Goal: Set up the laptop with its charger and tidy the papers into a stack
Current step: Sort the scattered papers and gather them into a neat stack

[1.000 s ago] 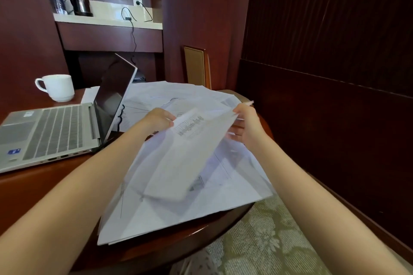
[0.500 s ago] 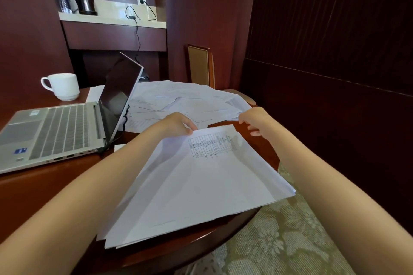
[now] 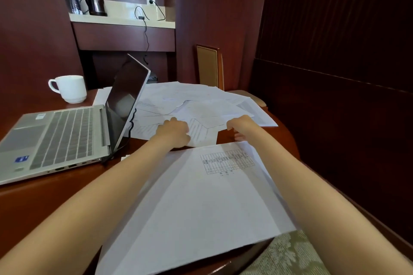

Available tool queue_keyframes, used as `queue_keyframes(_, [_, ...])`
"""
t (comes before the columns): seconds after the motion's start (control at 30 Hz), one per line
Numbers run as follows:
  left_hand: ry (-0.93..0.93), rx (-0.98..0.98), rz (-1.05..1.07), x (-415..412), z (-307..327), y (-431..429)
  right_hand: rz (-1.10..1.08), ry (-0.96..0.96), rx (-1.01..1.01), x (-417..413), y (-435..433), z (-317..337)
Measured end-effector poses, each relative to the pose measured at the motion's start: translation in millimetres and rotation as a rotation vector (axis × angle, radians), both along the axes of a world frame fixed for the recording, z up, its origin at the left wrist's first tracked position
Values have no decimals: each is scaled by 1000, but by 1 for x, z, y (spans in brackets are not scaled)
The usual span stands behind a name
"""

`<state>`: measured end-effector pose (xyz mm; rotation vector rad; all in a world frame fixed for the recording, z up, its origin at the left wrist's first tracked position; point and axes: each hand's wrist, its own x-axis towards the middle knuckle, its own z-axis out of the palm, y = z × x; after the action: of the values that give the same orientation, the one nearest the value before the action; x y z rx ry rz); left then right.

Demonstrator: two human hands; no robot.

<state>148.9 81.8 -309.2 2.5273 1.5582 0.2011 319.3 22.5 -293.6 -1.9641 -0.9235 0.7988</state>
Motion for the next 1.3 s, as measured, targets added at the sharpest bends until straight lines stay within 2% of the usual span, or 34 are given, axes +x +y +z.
queue_keyframes(0.1, [19,-43,6,-5,-6,11,-16,28,46,0,13,-4])
queue_keyframes(0.23, [127,-44,-46,4,-6,24,151,-311,52,5,32,-12])
queue_keyframes(0.33, [223,1,-65,18,-8,37,327,-418,-15,5,53,-21])
queue_keyframes(0.4, [288,40,-65,26,-12,48,413,-577,-92,2,67,-27])
queue_keyframes(0.57, [360,132,7,41,-24,70,500,-892,-125,-5,98,-25])
queue_keyframes(0.73, [224,114,120,42,-39,84,562,-1019,-170,-4,126,-20])
queue_keyframes(0.9, [63,70,207,37,-49,90,550,-1149,-77,-8,148,-24])
queue_keyframes(1.03, [-2,119,158,34,-49,94,523,-1242,-4,-20,163,-37])
queue_keyframes(1.13, [-10,225,85,32,-48,95,501,-1289,4,-26,170,-44])
queue_keyframes(1.3, [-51,353,-82,37,-42,92,519,-1245,53,-23,166,-44])
